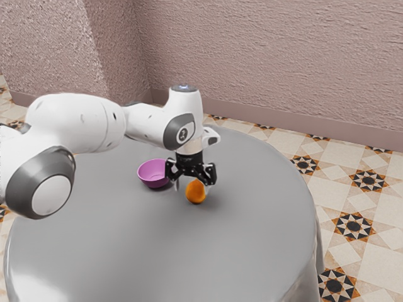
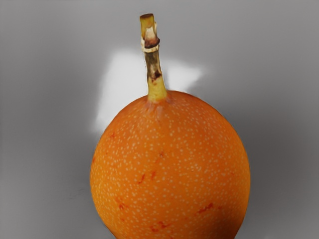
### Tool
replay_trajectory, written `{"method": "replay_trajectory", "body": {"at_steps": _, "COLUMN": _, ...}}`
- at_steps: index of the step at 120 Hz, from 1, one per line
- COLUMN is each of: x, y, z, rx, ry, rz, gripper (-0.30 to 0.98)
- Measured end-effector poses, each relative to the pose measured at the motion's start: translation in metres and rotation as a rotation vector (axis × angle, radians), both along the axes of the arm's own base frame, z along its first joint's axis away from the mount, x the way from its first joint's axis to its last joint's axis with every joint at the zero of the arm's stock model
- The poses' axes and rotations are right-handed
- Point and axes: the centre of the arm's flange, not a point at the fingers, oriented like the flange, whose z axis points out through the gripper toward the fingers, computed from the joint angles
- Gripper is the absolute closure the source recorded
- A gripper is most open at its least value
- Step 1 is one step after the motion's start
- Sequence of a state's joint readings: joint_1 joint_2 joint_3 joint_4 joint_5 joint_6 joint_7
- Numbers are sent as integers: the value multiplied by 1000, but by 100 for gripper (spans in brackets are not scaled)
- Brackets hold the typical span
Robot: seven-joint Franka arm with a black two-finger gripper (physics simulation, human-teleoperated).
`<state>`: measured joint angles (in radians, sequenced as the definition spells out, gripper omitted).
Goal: Place the pear in the bowl.
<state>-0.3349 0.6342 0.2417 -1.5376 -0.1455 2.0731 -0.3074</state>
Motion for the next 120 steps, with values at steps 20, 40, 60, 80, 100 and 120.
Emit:
{"method": "replay_trajectory", "body": {"at_steps": 20, "x": 5, "y": 5, "z": -11, "rx": -1, "ry": -2, "rz": 2, "gripper": 0}}
{"method": "replay_trajectory", "body": {"at_steps": 40, "x": 8, "y": 8, "z": -19, "rx": -36, "ry": -15, "rz": 4, "gripper": 0}}
{"method": "replay_trajectory", "body": {"at_steps": 60, "x": 9, "y": 11, "z": -25, "rx": -43, "ry": -18, "rz": -8, "gripper": 0}}
{"method": "replay_trajectory", "body": {"at_steps": 80, "x": 13, "y": 9, "z": -26, "rx": -43, "ry": -28, "rz": -31, "gripper": 0}}
{"method": "replay_trajectory", "body": {"at_steps": 100, "x": 16, "y": 7, "z": -28, "rx": -44, "ry": -32, "rz": -48, "gripper": 0}}
{"method": "replay_trajectory", "body": {"at_steps": 120, "x": 16, "y": 9, "z": -30, "rx": -49, "ry": -31, "rz": -55, "gripper": 1}}
